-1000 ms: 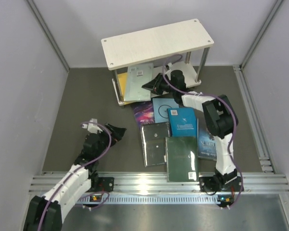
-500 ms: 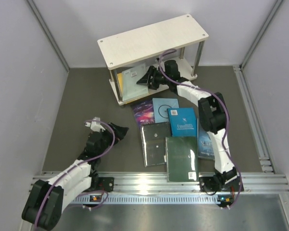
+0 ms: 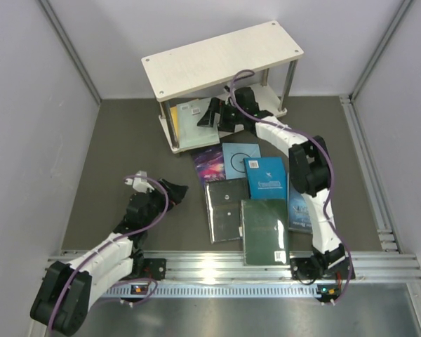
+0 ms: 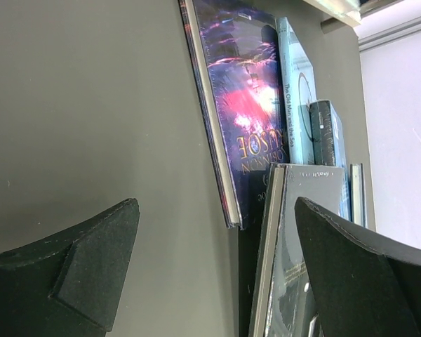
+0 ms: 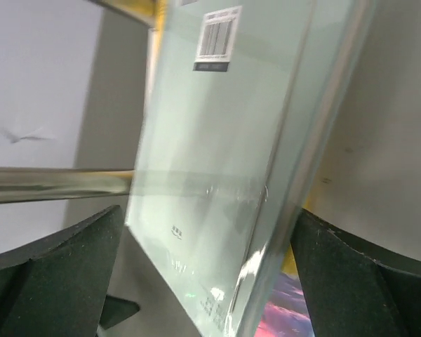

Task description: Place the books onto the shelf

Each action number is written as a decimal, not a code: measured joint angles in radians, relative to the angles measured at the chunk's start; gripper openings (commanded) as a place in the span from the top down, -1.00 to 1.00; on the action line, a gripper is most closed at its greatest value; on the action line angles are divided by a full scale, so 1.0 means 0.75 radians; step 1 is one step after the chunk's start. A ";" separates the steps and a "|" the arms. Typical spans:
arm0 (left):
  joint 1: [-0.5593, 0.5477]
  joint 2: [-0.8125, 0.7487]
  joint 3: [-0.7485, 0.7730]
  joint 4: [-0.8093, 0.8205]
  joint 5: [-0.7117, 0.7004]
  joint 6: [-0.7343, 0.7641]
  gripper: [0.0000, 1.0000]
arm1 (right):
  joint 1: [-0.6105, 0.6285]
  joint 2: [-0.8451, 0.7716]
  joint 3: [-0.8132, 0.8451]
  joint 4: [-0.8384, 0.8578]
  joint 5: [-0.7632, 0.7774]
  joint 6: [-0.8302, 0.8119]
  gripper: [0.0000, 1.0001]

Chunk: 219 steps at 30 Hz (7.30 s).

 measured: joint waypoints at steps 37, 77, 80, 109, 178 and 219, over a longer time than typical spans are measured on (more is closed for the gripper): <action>-0.035 0.033 0.001 0.003 -0.029 0.006 -0.92 | 0.032 0.024 0.063 -0.010 0.455 0.067 0.50; -0.041 0.063 0.002 0.021 -0.034 0.009 -0.91 | 0.002 -0.021 -0.252 0.358 0.581 0.255 0.57; -0.041 0.078 0.005 0.026 -0.034 0.010 -0.91 | 0.016 0.019 -0.182 0.360 0.584 0.263 0.54; -0.144 0.010 1.284 -0.882 -0.166 -0.250 -0.98 | -0.074 -1.153 -1.232 0.246 0.740 0.006 -0.99; -0.573 0.016 1.408 -1.019 -0.533 -0.199 -0.98 | 0.890 -2.083 -2.163 -0.491 0.814 0.980 0.58; -0.169 -0.342 0.462 -0.468 0.384 0.223 -0.98 | 0.677 -2.073 -1.745 0.087 0.421 0.294 1.00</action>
